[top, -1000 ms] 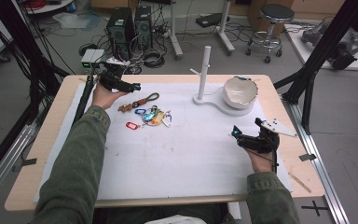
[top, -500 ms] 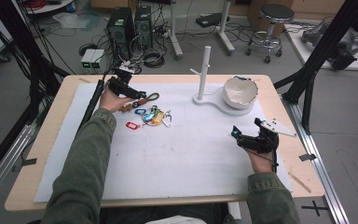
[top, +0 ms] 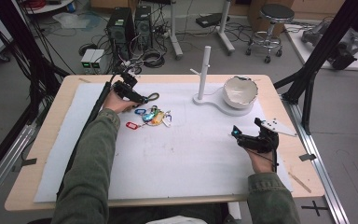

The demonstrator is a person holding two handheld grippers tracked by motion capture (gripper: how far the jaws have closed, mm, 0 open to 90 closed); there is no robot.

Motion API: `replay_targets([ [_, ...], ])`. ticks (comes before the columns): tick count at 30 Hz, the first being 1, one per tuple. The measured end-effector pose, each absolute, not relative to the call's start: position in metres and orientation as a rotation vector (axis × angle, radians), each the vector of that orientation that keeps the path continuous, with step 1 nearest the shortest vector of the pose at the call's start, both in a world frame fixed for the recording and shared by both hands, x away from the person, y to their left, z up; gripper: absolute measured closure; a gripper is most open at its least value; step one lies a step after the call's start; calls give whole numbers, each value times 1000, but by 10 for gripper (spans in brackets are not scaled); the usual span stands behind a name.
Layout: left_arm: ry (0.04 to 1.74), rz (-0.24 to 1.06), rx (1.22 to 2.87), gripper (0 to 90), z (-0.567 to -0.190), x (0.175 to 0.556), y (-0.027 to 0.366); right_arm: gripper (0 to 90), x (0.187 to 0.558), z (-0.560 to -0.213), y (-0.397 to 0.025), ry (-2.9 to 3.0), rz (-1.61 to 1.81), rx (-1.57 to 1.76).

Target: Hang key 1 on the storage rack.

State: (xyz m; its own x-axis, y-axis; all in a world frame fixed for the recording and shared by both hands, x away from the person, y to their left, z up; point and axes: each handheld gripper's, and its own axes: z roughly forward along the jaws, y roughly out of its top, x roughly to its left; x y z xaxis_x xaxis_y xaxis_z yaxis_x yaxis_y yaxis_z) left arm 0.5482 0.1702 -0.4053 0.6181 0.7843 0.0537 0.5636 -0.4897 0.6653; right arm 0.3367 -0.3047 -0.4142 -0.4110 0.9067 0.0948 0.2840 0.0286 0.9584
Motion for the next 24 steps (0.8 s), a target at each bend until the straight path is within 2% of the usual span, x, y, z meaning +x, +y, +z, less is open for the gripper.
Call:
replay_targets([
  [10, 1035, 471, 2282, 269, -416, 551, 169, 5, 336, -414, -305, 1739, 1401, 1212],
  [18, 1053, 444, 2289, 322, -426, 555, 168, 5, 337, -415, -305, 1743, 1403, 1220],
  [20, 1048, 427, 2298, 358, -428, 555, 168, 5, 337, -415, -305, 1745, 1404, 1216],
  [24, 1037, 387, 2306, 492, -430, 555, 168, 5, 337, -415, -305, 1745, 1402, 1212],
])
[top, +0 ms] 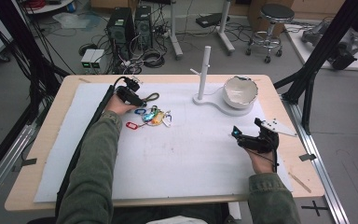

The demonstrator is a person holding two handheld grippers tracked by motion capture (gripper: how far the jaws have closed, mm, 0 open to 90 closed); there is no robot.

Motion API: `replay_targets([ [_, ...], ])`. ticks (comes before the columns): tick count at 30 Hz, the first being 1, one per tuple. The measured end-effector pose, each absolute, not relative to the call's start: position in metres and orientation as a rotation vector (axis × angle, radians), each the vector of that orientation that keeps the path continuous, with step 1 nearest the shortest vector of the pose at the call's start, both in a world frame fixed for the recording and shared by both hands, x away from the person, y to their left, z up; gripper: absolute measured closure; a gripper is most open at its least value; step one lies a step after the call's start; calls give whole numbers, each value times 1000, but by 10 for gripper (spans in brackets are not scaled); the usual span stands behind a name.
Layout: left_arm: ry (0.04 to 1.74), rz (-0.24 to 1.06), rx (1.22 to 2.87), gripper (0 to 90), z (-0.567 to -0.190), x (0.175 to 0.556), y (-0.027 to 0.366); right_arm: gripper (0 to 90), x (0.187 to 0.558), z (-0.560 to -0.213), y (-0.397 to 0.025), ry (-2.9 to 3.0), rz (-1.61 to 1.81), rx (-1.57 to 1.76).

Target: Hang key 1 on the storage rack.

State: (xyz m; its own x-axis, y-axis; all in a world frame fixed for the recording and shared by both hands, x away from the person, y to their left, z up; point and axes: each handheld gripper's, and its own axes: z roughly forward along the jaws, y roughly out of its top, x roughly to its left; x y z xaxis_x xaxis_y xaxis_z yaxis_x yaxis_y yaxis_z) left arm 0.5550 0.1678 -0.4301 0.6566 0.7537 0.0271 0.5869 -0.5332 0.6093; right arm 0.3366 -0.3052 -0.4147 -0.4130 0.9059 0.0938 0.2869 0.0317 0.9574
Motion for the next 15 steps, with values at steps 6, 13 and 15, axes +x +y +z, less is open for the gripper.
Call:
replay_targets([
  [6, 1008, 334, 2306, 684, -429, 555, 170, 5, 336, -415, -305, 1748, 1400, 1215],
  [13, 1020, 330, 2279, 725, -423, 554, 174, 5, 336, -415, -305, 1751, 1394, 1213],
  [15, 1029, 309, 2249, 729, -419, 554, 176, 5, 337, -415, -305, 1752, 1394, 1211],
])
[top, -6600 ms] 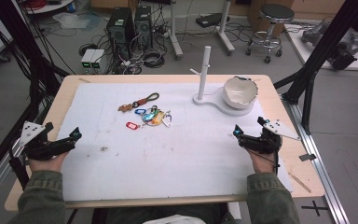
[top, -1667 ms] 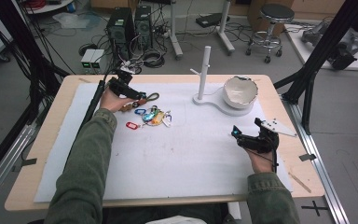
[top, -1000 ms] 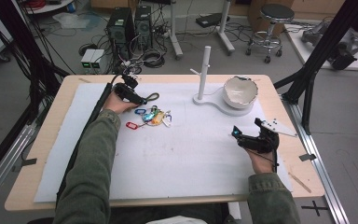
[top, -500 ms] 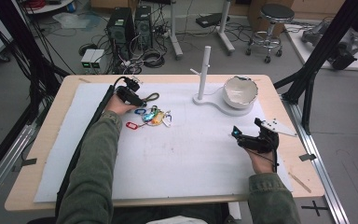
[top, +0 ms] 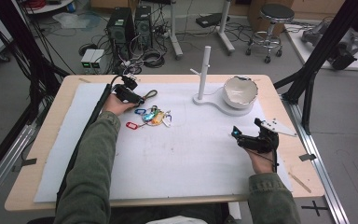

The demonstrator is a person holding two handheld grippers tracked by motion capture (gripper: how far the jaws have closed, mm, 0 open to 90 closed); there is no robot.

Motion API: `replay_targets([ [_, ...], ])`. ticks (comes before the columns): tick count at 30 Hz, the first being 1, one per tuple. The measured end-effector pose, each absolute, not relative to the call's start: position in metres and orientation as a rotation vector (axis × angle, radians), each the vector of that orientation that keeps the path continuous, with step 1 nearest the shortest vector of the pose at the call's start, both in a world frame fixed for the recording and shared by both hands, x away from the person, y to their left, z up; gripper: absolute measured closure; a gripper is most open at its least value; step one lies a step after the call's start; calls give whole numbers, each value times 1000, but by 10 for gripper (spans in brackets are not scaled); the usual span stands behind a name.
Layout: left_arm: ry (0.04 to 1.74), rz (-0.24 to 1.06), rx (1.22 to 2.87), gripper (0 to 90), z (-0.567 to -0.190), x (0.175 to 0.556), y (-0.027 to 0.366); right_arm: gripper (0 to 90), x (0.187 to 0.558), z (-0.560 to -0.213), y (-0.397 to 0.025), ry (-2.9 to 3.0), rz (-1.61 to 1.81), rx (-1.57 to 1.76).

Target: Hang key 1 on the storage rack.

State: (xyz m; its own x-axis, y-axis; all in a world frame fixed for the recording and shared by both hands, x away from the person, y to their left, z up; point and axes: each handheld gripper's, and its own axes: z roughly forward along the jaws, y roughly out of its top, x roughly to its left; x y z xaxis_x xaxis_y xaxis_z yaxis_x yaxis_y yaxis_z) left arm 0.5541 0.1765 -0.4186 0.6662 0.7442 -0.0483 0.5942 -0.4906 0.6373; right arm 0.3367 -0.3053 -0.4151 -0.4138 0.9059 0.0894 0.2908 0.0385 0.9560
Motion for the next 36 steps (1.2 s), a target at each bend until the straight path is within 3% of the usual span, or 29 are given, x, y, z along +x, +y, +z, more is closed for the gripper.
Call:
replay_targets([
  [9, 1057, 277, 2157, 730, -391, 545, 184, 5, 336, -415, -305, 1748, 1396, 1207],
  [36, 988, 329, 2083, 729, -325, 514, 185, 5, 335, -414, -304, 1746, 1398, 1211],
])
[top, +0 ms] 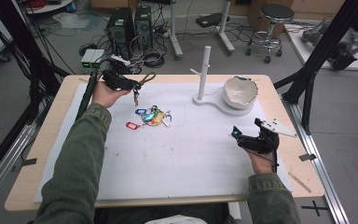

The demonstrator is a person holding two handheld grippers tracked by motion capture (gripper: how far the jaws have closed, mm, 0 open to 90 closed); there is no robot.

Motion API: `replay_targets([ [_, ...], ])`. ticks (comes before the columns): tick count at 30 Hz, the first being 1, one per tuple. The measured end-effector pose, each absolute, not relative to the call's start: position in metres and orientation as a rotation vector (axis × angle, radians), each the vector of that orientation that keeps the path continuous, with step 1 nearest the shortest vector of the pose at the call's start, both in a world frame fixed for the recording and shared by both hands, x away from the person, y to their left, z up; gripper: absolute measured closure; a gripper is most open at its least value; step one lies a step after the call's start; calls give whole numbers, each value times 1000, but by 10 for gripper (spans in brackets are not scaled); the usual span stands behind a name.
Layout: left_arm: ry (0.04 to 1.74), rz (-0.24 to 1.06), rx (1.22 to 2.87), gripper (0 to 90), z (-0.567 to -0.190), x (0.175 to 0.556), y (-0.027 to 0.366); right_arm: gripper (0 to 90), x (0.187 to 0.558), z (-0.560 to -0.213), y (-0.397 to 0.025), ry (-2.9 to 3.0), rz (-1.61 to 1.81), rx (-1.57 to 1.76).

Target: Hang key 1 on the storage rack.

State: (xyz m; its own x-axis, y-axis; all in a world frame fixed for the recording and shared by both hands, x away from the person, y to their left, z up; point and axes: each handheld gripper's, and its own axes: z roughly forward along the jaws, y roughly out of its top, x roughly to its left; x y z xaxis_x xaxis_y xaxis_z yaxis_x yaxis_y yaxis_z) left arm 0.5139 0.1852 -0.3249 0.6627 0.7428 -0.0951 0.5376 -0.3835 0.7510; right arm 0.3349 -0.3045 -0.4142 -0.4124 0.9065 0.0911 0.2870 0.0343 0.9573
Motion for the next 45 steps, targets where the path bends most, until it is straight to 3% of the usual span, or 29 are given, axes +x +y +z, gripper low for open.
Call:
replay_targets([
  [26, 936, 309, 1935, 729, -290, 500, 165, 5, 336, -415, -305, 1750, 1400, 1212],
  [38, 959, 258, 1808, 729, -286, 500, 162, 5, 337, -415, -304, 1752, 1401, 1209],
  [45, 943, 231, 1821, 729, -291, 502, 147, 5, 337, -415, -304, 1754, 1401, 1208],
])
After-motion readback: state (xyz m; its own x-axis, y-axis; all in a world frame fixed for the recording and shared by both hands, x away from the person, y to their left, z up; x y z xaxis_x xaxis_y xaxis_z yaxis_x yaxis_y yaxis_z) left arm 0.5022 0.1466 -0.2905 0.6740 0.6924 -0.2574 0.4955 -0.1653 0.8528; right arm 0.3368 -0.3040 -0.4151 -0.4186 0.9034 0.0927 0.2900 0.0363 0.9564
